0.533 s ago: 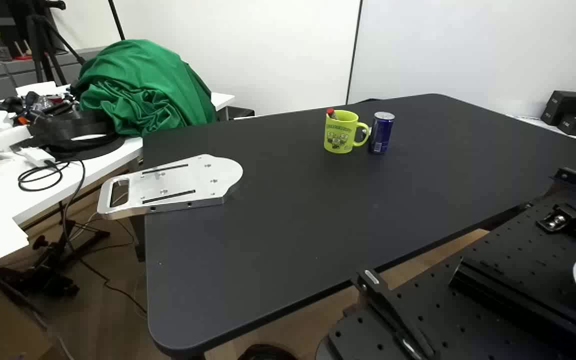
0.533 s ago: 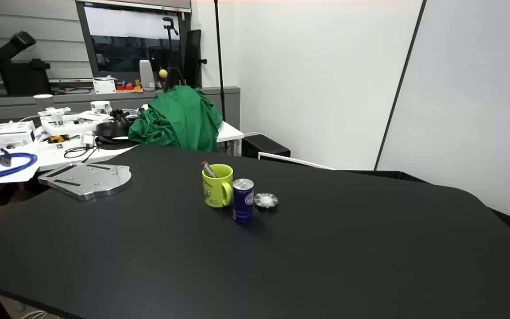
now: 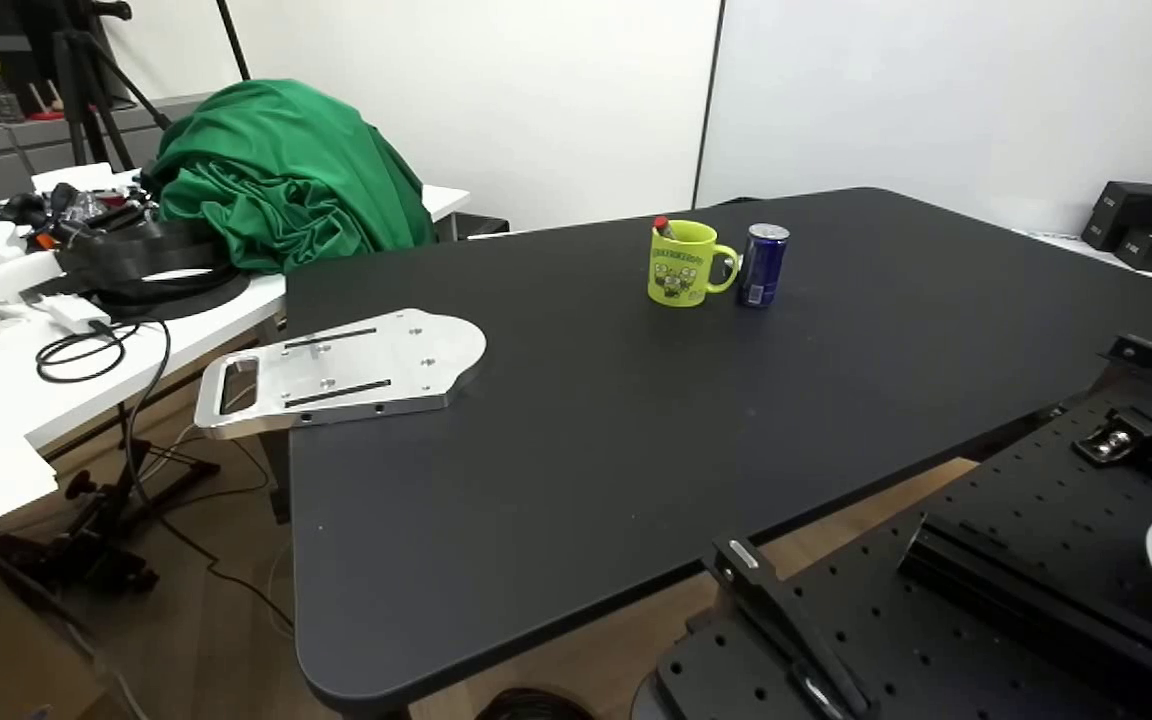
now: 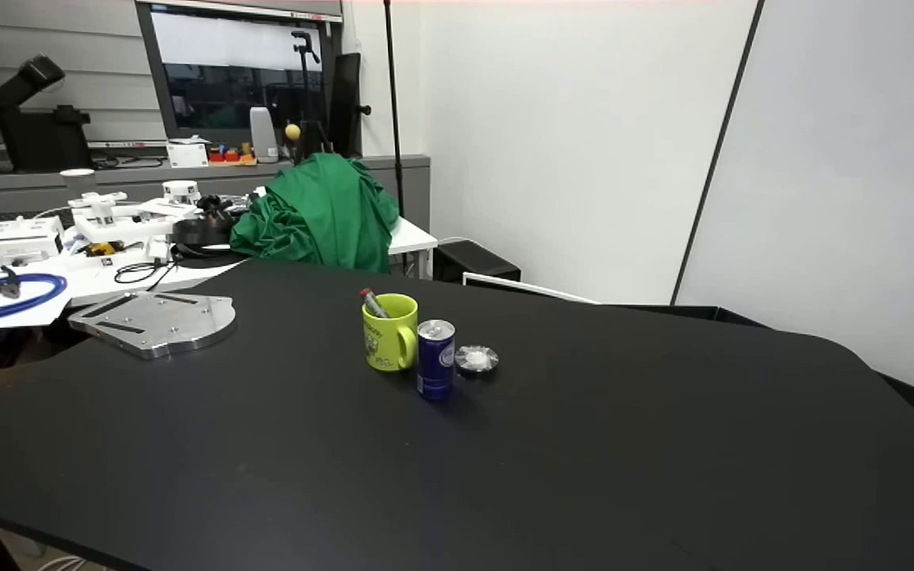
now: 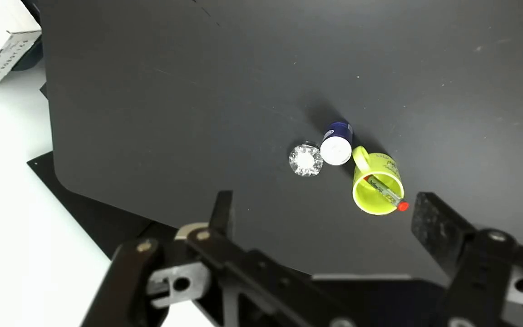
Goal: Remove the marker from the mug cup and place it on the table
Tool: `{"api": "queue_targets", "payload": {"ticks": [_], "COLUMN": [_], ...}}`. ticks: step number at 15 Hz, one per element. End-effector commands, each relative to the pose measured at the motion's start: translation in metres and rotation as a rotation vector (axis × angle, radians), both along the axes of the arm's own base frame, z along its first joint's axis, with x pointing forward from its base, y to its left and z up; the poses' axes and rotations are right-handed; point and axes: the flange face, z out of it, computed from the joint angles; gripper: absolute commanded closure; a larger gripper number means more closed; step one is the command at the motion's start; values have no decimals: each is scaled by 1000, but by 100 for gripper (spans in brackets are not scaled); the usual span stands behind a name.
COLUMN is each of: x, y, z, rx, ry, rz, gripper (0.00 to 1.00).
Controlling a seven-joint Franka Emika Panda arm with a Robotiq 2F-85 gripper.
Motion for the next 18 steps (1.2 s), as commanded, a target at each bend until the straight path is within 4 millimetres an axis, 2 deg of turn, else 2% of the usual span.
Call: {"api": "queue_targets", "payload": {"ticks": [1,5,9,11,14,16,18], "x": [0,5,45,69,108,131,150], "y": [0,3,32,23,31,38,53], "z": [0,-1,-9,-6,-14,-25,-43], "rx": [0,7,-13,-59,-118,-135,-162], "ry": [1,7,54,59,74,93,121], "rz": [0,39,307,423,592,681,755], "gripper": [0,0,0,0,0,0,0]}}
